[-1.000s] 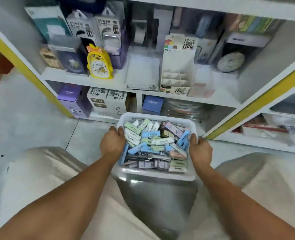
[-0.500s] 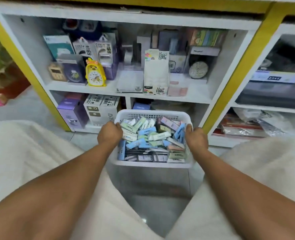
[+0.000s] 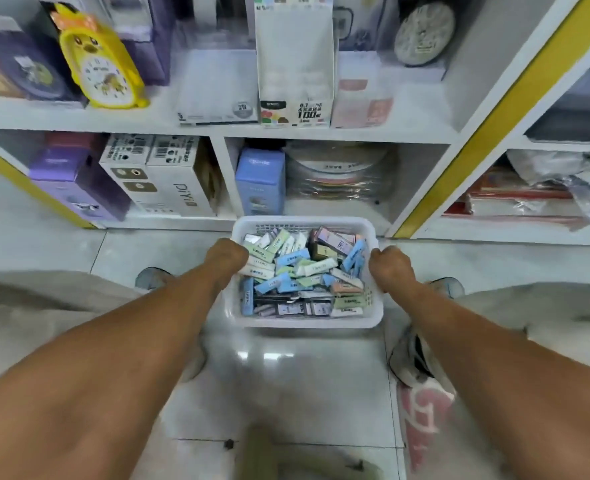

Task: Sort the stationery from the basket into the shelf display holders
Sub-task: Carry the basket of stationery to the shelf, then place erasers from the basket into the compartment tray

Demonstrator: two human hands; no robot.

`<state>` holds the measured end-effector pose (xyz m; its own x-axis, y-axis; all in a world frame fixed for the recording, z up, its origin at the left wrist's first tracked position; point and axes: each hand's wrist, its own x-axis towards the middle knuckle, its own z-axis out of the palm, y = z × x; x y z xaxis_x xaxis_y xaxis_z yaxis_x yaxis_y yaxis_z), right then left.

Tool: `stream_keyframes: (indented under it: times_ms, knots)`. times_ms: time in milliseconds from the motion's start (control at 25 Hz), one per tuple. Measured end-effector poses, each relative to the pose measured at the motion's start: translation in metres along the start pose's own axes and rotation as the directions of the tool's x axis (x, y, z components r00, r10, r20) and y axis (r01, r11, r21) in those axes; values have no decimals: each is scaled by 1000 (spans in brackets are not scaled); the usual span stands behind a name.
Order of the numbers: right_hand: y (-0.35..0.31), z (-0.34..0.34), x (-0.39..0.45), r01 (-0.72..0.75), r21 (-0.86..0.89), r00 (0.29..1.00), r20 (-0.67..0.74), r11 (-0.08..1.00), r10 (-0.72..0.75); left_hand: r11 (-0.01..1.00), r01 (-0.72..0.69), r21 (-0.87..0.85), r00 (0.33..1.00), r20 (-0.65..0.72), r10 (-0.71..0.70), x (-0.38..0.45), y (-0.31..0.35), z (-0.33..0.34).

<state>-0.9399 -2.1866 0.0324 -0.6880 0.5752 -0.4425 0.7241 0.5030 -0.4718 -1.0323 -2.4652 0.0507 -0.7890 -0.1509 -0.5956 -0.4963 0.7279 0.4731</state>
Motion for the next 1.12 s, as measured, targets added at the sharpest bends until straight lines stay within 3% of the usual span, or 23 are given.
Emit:
stream_keyframes:
  times_ms: [240, 360, 440, 520, 560, 640, 720, 840, 920, 1120]
  knots:
    - [29, 65, 40, -176, -82, 978, 96, 981, 183, 992, 9, 128, 996, 88, -20, 49, -28, 51]
    - [40, 81, 40, -194, -114, 972, 109, 974, 206, 935, -45, 352, 995, 98, 11, 49, -37, 68]
    - [41, 89, 36, -71, -223, 997, -12, 972, 71, 766, -232, 600, 960, 14, 280, 48, -40, 81]
    - [38, 100, 30, 162, -306, 980, -63, 938, -190, 554, -477, 682, 838, 165, 519, 46, -37, 95]
    - [34, 106, 26, 253, -283, 964, -6, 925, -265, 485, -557, 674, 799, 275, 535, 45, -35, 100]
    - [29, 120, 17, 348, -273, 937, 137, 897, -322, 419, -587, 693, 793, 390, 467, 49, -36, 104]
    - [36, 133, 8, 400, -344, 916, 174, 850, -361, 346, -558, 754, 811, 407, 421, 55, -46, 101]
    - [52, 141, -2, 456, -436, 889, 176, 776, -423, 207, -578, 790, 777, 454, 437, 60, -54, 101]
    - [55, 141, -2, 488, -446, 871, 192, 750, -452, 192, -612, 767, 754, 493, 434, 62, -53, 106]
    - [56, 140, 2, 538, -272, 841, 233, 798, -488, 400, -669, 626, 735, 479, 479, 69, -57, 115]
